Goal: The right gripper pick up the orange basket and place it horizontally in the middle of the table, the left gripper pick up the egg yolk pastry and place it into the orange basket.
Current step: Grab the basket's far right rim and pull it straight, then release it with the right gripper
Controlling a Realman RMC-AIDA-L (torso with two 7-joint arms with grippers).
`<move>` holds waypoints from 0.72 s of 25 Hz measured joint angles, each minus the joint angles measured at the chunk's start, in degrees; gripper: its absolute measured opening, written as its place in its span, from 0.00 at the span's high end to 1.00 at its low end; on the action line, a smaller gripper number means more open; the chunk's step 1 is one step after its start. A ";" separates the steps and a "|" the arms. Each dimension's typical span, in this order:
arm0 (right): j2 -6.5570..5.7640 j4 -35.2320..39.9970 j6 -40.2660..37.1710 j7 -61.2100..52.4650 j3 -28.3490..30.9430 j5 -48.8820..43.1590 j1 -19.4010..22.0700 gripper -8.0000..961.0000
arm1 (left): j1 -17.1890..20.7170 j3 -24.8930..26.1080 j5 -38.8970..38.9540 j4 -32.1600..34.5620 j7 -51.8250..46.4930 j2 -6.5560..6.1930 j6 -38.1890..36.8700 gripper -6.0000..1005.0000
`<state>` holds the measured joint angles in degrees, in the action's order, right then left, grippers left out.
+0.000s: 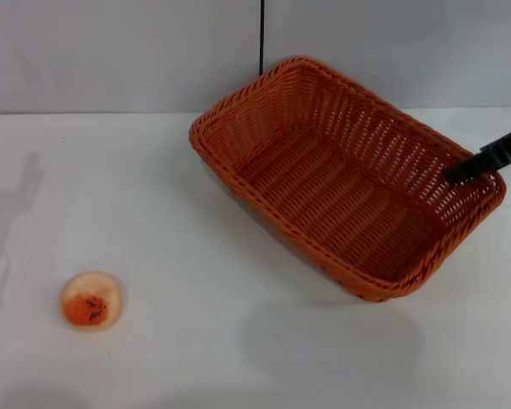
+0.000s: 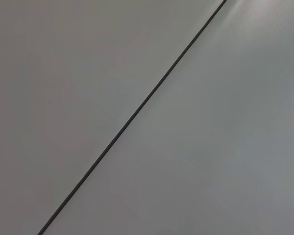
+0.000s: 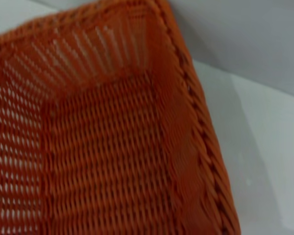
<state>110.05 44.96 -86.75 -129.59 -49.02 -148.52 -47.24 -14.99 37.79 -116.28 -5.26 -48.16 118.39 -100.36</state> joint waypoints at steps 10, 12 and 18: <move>-0.02 -0.07 -0.01 1.19 -0.30 -0.24 -0.16 0.75 | -1.42 0.40 0.00 -0.01 0.00 -0.08 0.84 0.18; -0.02 -0.05 -0.05 1.23 -0.32 -0.24 -0.18 0.77 | -1.54 0.40 0.00 -0.01 0.00 -0.09 0.91 0.18; -0.02 0.59 -0.68 2.00 0.20 0.13 0.25 0.82 | -2.01 0.44 0.00 -0.01 0.00 -0.18 1.12 0.18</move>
<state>110.03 45.56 -87.44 -127.59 -48.82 -148.39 -46.99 -17.00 38.23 -116.28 -5.27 -48.16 118.21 -99.24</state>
